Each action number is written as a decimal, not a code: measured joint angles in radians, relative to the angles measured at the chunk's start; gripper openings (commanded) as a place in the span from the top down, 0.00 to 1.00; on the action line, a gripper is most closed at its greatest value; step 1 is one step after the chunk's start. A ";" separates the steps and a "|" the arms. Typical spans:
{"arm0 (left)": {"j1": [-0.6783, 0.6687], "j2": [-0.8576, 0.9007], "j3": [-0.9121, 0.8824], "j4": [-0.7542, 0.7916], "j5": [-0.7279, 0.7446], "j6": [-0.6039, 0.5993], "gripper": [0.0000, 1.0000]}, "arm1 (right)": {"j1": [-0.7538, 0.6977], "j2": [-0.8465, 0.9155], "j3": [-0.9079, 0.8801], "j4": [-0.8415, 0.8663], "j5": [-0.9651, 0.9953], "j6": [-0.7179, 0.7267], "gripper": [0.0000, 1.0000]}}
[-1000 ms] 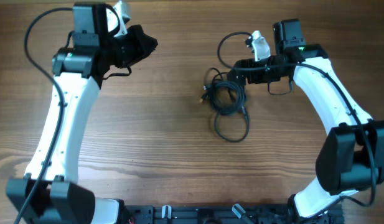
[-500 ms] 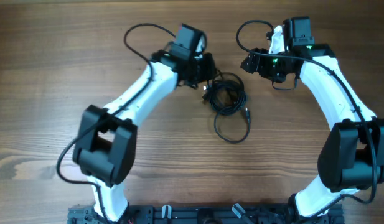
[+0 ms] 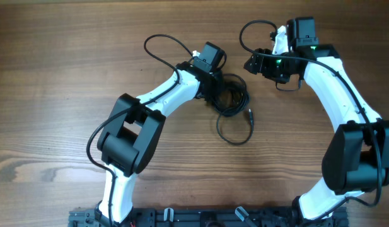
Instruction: Untangle cables
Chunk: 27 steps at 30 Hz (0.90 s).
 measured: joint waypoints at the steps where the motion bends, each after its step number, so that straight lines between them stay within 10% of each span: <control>1: -0.005 0.000 0.001 -0.012 -0.014 0.000 0.88 | 0.000 0.000 0.000 0.000 0.000 0.000 0.28; 11: -0.021 -0.006 0.003 -0.050 -0.065 -0.005 0.96 | 0.002 0.000 0.000 0.070 -0.350 0.010 0.63; 27: 0.031 -0.223 -0.002 0.011 0.098 -0.083 0.96 | 0.100 0.000 0.000 0.096 -0.312 0.394 0.74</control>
